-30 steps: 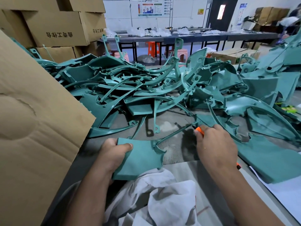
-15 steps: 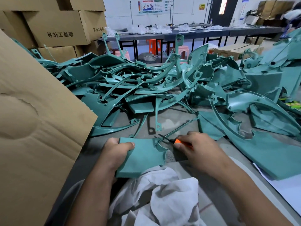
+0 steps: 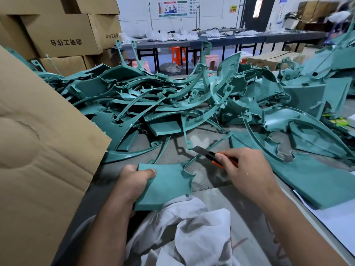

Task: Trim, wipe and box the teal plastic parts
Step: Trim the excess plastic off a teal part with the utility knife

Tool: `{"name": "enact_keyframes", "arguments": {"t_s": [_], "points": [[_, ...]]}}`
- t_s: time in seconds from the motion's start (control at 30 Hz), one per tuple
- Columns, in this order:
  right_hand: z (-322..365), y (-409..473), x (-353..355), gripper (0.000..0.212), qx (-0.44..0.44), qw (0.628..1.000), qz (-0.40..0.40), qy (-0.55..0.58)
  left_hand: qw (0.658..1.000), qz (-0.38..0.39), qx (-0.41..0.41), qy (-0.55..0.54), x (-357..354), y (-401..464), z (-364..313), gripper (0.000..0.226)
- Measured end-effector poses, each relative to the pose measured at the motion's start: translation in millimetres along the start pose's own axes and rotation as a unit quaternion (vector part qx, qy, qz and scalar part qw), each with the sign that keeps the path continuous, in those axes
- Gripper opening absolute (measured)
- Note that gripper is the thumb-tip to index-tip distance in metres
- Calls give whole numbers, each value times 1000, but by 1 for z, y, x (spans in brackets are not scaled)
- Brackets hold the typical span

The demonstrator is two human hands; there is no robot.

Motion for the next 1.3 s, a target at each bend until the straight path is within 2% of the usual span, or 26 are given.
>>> {"name": "enact_keyframes", "arguments": {"t_s": [0.1,0.2,0.27,0.4,0.47,0.57,0.67,0.73,0.8,0.93,1.1,1.2,1.3], "points": [[-4,3,2,20,1,1000,7,-15,1000,0,1,-7,0,0,0,9],[-11,6,21,17,-17,994,-77,-76,1000,4,3,-9,0,2,1,7],[-17,8,27,12,-42,987,-103,-117,1000,6,2,-8,0,3,1,8],[-16,7,8,27,-72,982,-36,-173,1000,-3,-6,4,1,5,1,9],[-12,5,4,26,-66,980,-21,-184,1000,-9,-11,6,0,4,0,8],[-6,2,3,20,-39,983,10,-178,1000,-12,-20,5,-1,2,-2,10],[5,-2,-6,24,11,986,81,-146,999,-16,-28,17,-1,2,-3,11],[9,-2,-5,21,31,986,91,-136,999,-15,-31,18,-1,2,-3,12],[13,-2,-4,14,60,987,99,-111,999,-13,-31,19,-1,2,-3,12],[23,-8,-13,15,121,984,119,-60,1000,-10,-23,18,0,2,-3,12],[9,-10,-20,16,40,965,236,111,1000,-2,-7,-6,-1,0,-2,11],[5,-7,-16,17,31,952,237,192,1000,-1,-4,-20,-3,-1,-3,18],[0,-4,-3,26,-7,910,231,344,999,15,4,-41,-4,-2,-3,21]]}}
Point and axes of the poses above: each hand's wrist, its own y-axis towards the middle knuckle, its own x-axis out of the back of the hand, z = x × y, the point moved 8 cm from there along y, towards the middle knuckle, and after that the axes turned 6 degrees about -z, right-handed, at the moved point
